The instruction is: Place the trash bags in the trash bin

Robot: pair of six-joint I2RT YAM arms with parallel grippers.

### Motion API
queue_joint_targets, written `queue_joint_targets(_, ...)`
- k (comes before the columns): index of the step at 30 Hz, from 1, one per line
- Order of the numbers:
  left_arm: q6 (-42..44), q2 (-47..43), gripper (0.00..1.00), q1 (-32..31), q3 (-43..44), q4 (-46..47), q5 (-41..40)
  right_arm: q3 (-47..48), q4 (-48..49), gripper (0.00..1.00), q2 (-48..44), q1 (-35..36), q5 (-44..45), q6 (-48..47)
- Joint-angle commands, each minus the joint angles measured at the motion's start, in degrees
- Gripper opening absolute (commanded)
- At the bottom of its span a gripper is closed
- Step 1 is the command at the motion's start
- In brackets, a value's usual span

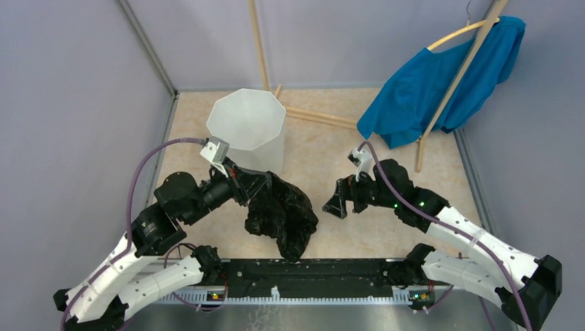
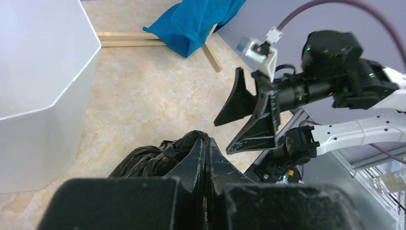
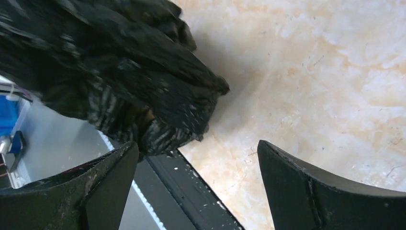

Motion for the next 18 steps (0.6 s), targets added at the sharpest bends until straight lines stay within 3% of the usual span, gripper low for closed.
queue_joint_targets(1, 0.7, -0.5, 0.0, -0.2, 2.9, -1.4, -2.3, -6.8, 15.6, 0.95, 1.2, 0.7, -3.1, 2.8)
queue_joint_targets(4, -1.4, -1.0, 0.0, -0.2, 3.5, -2.3, -3.1, -7.7, 21.8, 0.91, 5.2, 0.6, -8.1, 5.0)
queue_joint_targets(8, -3.2, -1.0, 0.0, -0.2, 3.1, 0.4, -0.2, -10.3, 28.2, 0.95, 8.7, 0.6, -11.6, 6.4)
queue_joint_targets(14, -4.1, -0.7, 0.0, -0.2, 3.1, 2.0, 0.9, -15.7, 38.5, 0.97, 11.3, 1.9, -11.7, 9.7)
queue_joint_targets(18, -4.9, -0.6, 0.0, -0.2, 3.4, 3.0, 1.0, -19.1, 48.3, 0.9, 15.6, 6.4, -9.0, 15.2)
